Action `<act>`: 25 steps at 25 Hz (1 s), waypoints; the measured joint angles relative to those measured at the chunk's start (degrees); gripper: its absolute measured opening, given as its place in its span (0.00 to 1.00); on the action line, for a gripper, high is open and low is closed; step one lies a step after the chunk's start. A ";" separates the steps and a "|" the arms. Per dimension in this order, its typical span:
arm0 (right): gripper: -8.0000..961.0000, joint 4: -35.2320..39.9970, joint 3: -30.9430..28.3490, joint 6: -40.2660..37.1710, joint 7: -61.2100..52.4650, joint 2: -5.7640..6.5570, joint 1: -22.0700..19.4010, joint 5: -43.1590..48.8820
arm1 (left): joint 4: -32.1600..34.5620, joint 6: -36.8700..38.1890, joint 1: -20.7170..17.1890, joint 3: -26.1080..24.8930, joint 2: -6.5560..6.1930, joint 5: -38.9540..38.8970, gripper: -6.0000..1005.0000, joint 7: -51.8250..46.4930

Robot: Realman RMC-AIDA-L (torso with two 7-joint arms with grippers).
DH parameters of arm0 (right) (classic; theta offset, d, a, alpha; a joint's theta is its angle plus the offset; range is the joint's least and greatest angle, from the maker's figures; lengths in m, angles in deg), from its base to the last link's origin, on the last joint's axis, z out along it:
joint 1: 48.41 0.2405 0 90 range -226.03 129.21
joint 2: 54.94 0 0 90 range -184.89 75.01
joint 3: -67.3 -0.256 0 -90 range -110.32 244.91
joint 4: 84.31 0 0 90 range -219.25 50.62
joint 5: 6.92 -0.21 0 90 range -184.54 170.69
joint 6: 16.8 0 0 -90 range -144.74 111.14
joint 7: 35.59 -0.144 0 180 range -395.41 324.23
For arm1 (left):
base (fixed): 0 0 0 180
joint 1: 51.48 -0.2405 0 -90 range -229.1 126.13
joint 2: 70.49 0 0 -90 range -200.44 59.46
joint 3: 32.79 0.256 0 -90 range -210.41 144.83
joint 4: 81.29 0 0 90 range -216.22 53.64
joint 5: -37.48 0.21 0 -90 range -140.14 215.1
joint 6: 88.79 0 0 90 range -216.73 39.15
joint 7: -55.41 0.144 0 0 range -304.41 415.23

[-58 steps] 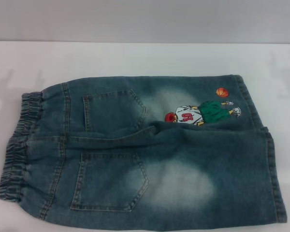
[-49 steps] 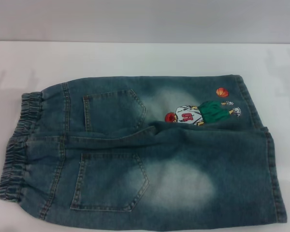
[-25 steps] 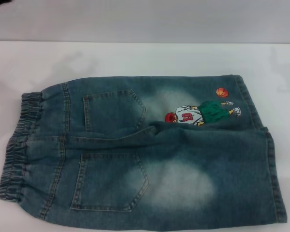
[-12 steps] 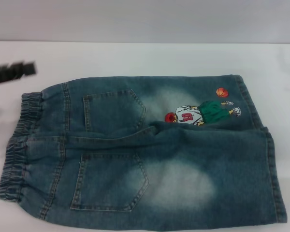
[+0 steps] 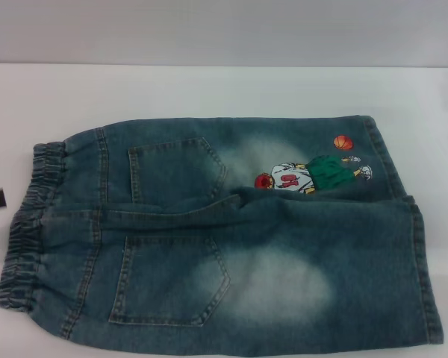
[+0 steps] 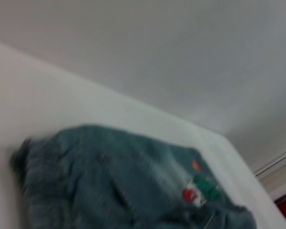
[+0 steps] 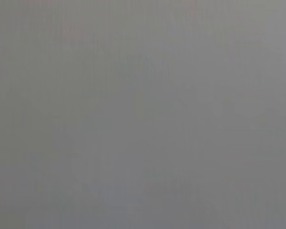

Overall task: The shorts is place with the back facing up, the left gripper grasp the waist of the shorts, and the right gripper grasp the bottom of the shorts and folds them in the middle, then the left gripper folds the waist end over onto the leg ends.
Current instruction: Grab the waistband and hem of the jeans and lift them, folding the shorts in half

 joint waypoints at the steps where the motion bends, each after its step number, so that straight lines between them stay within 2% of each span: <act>1: 0.58 -0.05 0.00 -0.02 0.00 0.00 -0.02 0.00 | -0.07 -0.07 -0.24 -0.04 0.08 0.65 0.74 -0.18; 15: 0.59 -0.34 -1.14 -0.09 0.14 0.06 -0.38 0.05 | -2.08 -1.21 -0.74 -3.68 0.34 13.67 0.73 -1.83; 25: 0.58 -0.34 -1.29 -0.22 0.17 0.09 -0.52 0.26 | -4.16 -3.89 -0.30 -3.83 0.19 17.82 0.73 -2.48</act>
